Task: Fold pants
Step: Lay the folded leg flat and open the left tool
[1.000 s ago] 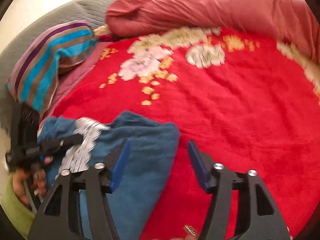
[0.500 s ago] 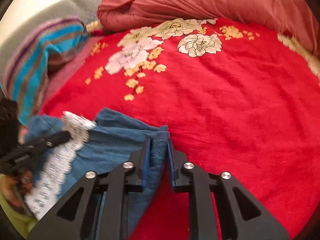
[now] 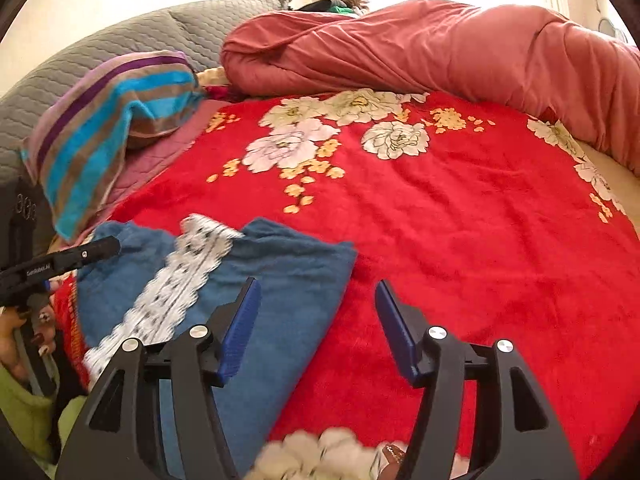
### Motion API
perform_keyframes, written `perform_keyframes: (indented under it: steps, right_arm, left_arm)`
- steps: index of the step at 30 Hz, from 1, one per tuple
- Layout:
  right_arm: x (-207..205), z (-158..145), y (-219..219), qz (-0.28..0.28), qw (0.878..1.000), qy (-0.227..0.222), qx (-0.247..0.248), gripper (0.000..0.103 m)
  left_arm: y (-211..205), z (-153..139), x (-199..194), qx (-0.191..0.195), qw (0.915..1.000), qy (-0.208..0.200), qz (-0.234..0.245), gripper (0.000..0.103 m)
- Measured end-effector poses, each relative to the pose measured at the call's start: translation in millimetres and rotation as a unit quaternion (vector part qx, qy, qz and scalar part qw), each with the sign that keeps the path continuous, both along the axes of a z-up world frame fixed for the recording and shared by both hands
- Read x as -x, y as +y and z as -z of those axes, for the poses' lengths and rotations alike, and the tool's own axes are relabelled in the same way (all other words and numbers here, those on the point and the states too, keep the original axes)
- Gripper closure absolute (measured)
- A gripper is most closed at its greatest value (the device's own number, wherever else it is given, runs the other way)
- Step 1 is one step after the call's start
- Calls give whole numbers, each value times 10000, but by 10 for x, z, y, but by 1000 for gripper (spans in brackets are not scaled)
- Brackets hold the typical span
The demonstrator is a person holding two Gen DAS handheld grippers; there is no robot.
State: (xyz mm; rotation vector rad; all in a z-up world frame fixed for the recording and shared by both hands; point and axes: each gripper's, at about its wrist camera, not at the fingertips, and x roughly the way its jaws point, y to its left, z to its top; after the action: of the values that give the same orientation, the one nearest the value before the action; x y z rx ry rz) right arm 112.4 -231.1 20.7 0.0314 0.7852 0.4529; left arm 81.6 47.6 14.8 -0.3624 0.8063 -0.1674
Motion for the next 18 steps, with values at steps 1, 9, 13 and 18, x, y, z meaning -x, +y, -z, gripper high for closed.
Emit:
perform_keyframes:
  steps: [1,9,13,18]
  right_arm:
    - [80,-24,-3,-38,10000,-35,14,45]
    - [545,-123,82,-379,9987,-226,236,25]
    - [745,-131,152,-621,9973,-290,260,25]
    - [874,-128,191,-704,9968,-304,237,25]
  left_arm:
    - [4,-7,61,-24,10000,21,20,53]
    - [-30,20,484,214,9992,197,258,49]
    - [-23,30,653,770,9964,169,315,51]
    - [-150,106,720,979,9937,334,432,54]
